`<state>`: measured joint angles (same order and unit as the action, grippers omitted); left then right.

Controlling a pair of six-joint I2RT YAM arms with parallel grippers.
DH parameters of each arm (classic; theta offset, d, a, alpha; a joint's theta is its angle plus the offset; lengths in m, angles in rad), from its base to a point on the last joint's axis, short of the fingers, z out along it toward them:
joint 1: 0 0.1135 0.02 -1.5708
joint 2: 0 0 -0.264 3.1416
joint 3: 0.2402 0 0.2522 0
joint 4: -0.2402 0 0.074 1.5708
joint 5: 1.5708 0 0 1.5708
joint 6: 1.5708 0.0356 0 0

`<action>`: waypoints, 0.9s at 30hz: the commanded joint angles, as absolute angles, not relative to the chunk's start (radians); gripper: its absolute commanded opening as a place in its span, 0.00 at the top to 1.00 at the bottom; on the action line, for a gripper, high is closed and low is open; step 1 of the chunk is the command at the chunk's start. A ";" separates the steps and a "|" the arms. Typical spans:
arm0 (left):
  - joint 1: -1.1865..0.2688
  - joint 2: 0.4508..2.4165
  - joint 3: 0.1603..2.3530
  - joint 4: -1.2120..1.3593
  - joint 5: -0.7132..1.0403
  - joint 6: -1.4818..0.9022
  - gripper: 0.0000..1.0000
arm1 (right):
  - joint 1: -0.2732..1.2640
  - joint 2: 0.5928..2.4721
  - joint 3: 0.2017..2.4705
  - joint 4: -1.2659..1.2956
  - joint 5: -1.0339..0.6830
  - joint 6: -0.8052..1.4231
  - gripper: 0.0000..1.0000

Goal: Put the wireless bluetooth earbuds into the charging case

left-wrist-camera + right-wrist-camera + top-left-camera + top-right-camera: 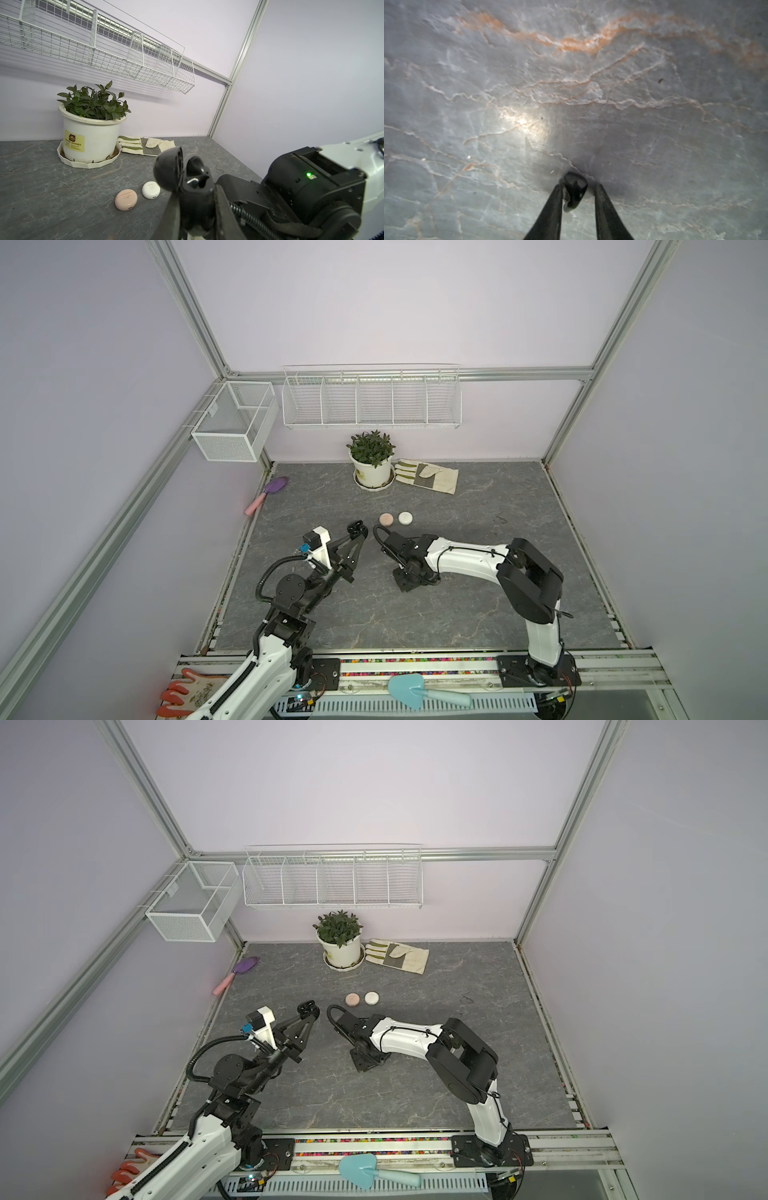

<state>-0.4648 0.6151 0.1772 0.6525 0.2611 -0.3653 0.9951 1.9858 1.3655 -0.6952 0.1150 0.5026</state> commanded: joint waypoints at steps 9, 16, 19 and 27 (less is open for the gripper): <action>-0.460 0.604 0.178 0.650 0.254 -0.355 1.00 | 1.002 2.037 1.419 -0.736 0.123 0.533 0.68; -0.460 0.603 0.178 0.650 0.255 -0.355 1.00 | 1.001 2.055 1.437 -0.739 0.136 0.530 0.69; -0.460 0.600 0.177 0.646 0.255 -0.354 1.00 | 1.000 2.059 1.438 -0.744 0.148 0.527 0.70; -0.460 0.601 0.177 0.650 0.253 -0.355 1.00 | 0.994 2.066 1.436 -0.746 0.164 0.523 0.73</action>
